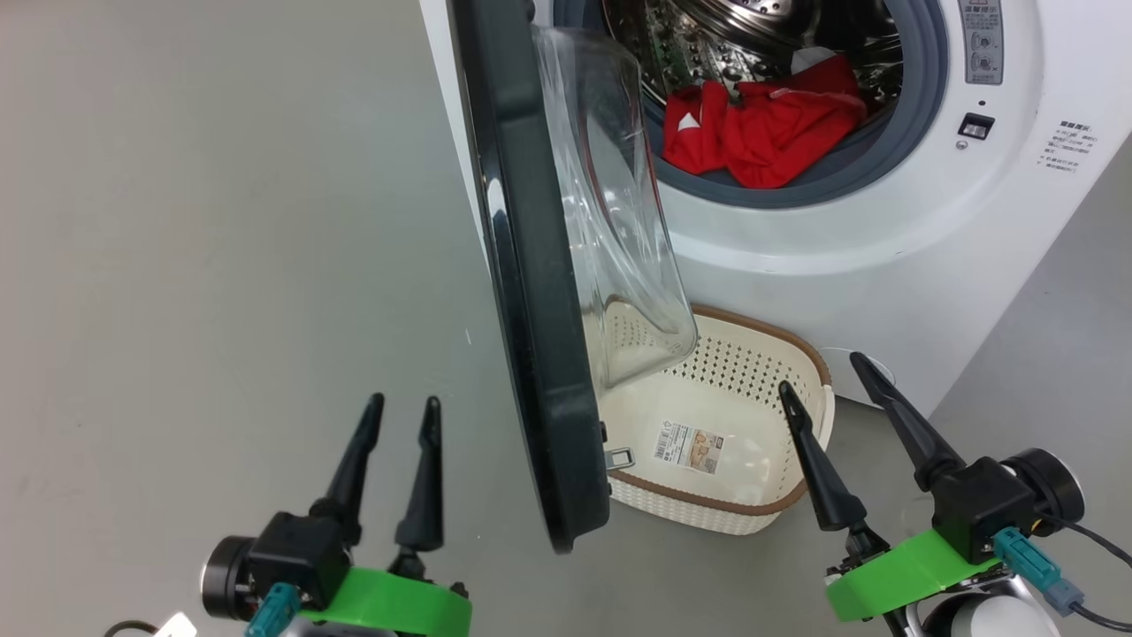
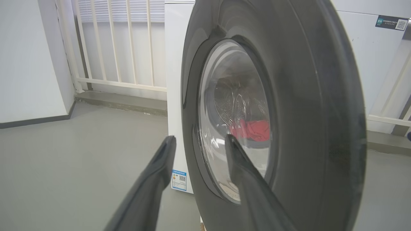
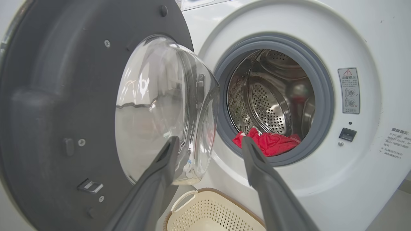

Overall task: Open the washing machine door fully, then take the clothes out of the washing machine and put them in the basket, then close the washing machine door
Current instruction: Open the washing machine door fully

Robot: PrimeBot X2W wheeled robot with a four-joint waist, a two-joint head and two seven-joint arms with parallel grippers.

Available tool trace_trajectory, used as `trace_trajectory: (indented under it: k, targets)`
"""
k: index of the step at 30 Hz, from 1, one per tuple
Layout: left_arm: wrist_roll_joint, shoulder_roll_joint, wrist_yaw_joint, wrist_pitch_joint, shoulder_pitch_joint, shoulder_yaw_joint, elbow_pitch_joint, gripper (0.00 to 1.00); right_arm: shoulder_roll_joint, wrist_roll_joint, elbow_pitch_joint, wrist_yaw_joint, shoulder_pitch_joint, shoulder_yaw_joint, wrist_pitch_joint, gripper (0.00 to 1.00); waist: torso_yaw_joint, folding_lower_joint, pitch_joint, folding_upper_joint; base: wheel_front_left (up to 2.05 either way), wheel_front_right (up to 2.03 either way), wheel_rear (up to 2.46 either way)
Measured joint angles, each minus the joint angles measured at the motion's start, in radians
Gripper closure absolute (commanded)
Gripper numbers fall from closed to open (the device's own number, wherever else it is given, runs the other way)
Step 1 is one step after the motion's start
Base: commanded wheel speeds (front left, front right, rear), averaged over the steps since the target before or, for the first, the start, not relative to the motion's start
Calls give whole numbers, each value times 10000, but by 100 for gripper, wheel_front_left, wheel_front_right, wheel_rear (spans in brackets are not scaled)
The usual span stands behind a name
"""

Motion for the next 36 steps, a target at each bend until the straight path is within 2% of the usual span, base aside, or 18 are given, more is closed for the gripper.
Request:
trace_trajectory:
  k: [9,16,23,31,36]
  targets:
    - [115,0,-2,0,-23,42,-872,100,0,50,4,0,-5,-134,0,0,-17,0,12,0,0,0,0]
    - [754,6,35,-31,-347,13,-3055,100,0,90,6,0,-15,-180,-2,0,-48,0,47,0,0,0,0]
    - [1007,17,-31,-38,-507,-922,-3906,100,2,105,33,0,-23,-178,-15,0,-76,0,-10,0,0,0,0]
    - [1060,35,-470,-21,-758,-2119,-3931,100,4,282,56,0,-40,-155,-29,0,-218,0,-17,0,0,0,0]
    - [943,50,-644,514,-872,-2777,-3250,100,4,345,42,0,-44,-144,-27,0,-334,0,-2,0,0,0,0]
